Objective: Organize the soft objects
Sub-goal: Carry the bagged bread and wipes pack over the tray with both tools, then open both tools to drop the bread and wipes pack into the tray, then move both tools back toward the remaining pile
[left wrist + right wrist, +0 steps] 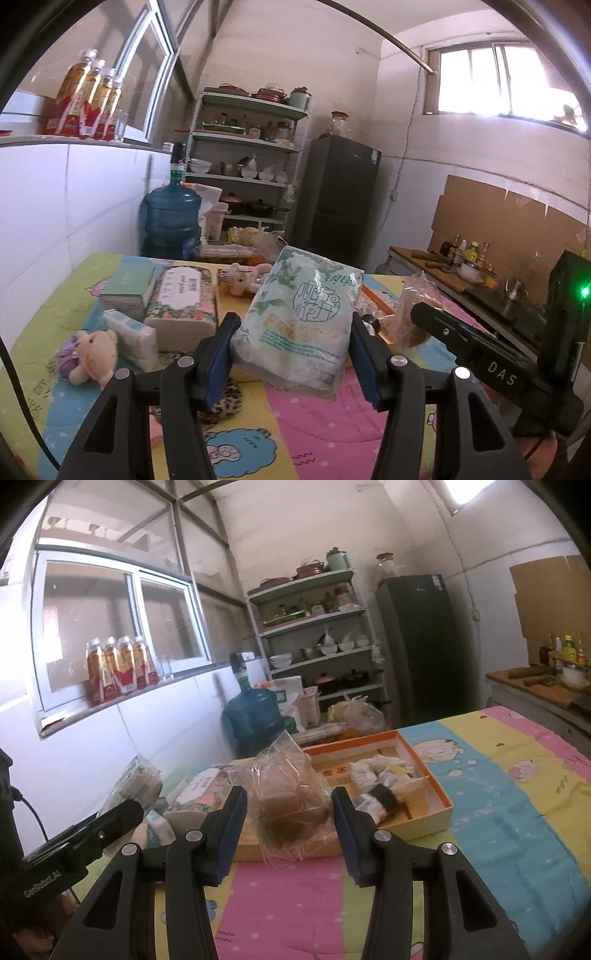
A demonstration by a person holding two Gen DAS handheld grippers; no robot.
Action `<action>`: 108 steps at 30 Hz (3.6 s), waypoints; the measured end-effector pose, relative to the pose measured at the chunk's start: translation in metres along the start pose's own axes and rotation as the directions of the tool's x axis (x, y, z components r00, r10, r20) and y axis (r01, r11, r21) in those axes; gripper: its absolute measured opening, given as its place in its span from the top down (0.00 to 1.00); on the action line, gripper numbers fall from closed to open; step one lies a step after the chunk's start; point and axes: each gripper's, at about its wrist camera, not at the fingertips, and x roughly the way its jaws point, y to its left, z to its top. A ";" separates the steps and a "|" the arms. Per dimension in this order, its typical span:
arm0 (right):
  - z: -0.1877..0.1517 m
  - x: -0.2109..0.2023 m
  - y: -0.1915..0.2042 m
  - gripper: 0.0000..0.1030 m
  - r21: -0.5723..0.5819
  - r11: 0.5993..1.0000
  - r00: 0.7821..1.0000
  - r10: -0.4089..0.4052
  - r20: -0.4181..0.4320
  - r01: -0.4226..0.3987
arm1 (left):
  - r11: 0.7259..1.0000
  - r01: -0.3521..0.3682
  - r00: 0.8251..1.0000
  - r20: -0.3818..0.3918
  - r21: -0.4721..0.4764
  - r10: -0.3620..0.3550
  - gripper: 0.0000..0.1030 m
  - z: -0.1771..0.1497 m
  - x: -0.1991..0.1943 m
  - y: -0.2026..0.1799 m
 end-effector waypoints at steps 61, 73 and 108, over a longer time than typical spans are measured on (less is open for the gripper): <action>0.038 0.188 -0.080 0.52 0.058 0.998 0.974 0.009 -0.227 0.004 | 0.992 -0.105 0.946 -0.315 -0.063 0.080 0.45 0.026 0.243 0.022; 0.030 0.196 -0.078 0.52 0.025 1.000 0.965 -0.009 -0.264 0.016 | 0.990 -0.076 0.929 -0.369 -0.117 0.028 0.44 0.025 0.252 0.027; 0.044 0.091 -0.064 0.25 0.100 0.985 0.988 0.134 0.078 -0.142 | 0.989 -0.087 0.992 -0.104 -0.119 0.074 0.13 0.050 0.137 0.020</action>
